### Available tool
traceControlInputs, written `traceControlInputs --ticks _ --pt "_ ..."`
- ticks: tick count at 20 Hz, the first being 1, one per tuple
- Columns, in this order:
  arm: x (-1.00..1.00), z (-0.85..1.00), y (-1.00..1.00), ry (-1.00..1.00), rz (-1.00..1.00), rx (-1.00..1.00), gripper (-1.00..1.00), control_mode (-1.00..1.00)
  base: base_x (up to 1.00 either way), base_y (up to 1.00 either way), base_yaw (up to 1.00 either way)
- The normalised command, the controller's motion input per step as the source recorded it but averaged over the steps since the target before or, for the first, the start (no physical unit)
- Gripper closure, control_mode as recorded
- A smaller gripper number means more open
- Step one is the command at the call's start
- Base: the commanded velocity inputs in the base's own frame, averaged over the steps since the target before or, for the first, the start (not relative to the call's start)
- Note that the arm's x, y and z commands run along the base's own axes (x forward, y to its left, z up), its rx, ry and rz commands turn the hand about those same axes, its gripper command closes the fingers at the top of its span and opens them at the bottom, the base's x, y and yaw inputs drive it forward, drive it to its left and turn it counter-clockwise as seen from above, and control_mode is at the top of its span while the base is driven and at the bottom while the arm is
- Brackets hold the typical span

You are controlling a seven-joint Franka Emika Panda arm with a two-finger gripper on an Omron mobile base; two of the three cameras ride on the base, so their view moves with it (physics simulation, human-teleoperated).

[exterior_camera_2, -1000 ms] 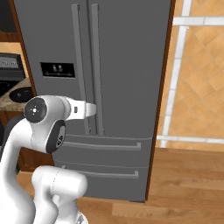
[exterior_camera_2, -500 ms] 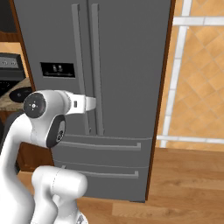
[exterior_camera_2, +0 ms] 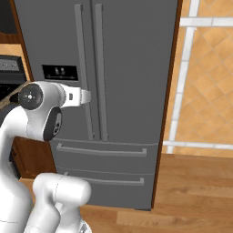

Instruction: Grab a lemon wedge from the fridge and one ice cube from the ice bowl, and put them in the glass of lemonade.

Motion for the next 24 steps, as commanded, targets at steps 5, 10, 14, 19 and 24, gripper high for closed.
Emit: traceControlInputs --ticks 5,10,14,19,24 --pt "0.07 0.22 0.44 -0.01 0.24 0.09 -1.00 -1.00 0.00 0.00 0.00" --pt "0.02 0.36 0.29 0.02 -0.02 -0.04 -1.00 -1.00 0.00 0.00 0.00" --pt "0.05 0.09 0.00 0.00 -0.17 -0.13 -1.00 -1.00 0.00 0.00 0.00" --pt "0.08 0.01 -0.05 0.00 -0.15 -0.04 -1.00 -1.00 0.00 0.00 0.00" --pt "0.23 0.00 -0.27 0.00 -0.04 0.00 -1.00 -1.00 0.00 0.00 0.00"
